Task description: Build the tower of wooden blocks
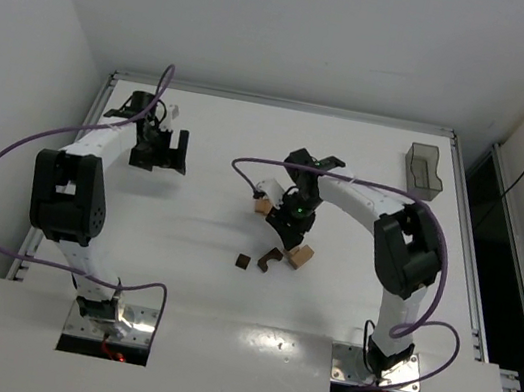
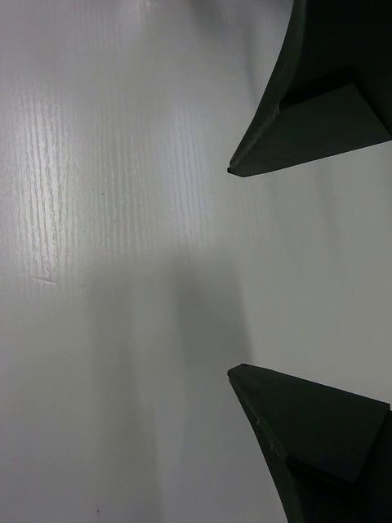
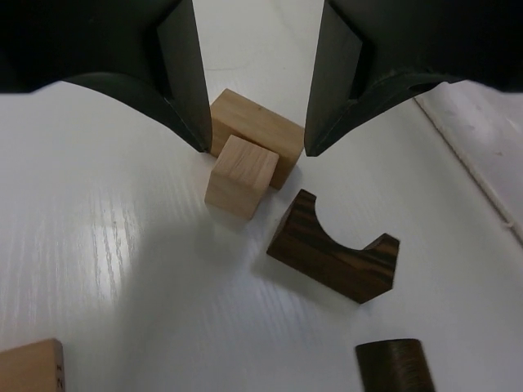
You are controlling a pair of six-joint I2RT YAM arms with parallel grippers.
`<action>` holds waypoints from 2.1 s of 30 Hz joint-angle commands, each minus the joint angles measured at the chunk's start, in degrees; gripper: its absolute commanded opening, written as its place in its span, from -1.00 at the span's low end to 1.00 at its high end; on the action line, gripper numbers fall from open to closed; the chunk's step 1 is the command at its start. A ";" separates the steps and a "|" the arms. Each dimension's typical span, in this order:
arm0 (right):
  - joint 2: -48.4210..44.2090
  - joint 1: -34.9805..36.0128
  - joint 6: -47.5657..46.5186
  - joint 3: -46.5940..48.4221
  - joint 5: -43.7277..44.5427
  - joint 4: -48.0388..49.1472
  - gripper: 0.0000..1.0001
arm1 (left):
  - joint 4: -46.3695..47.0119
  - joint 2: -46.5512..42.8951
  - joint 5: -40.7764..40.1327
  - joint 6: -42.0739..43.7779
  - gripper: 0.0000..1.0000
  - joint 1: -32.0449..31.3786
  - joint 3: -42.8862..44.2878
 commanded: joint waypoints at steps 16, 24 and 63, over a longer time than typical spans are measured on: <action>-1.38 0.21 12.87 -4.89 5.12 8.62 -0.08 | -0.05 0.91 0.49 0.46 1.00 0.86 2.05; -1.90 1.79 12.34 -5.95 5.12 8.09 -0.03 | -0.05 1.44 1.02 0.46 1.00 0.86 2.05; -0.96 2.32 -7.87 12.92 0.98 -6.39 -1.00 | -0.05 1.44 1.54 0.46 1.00 0.86 2.05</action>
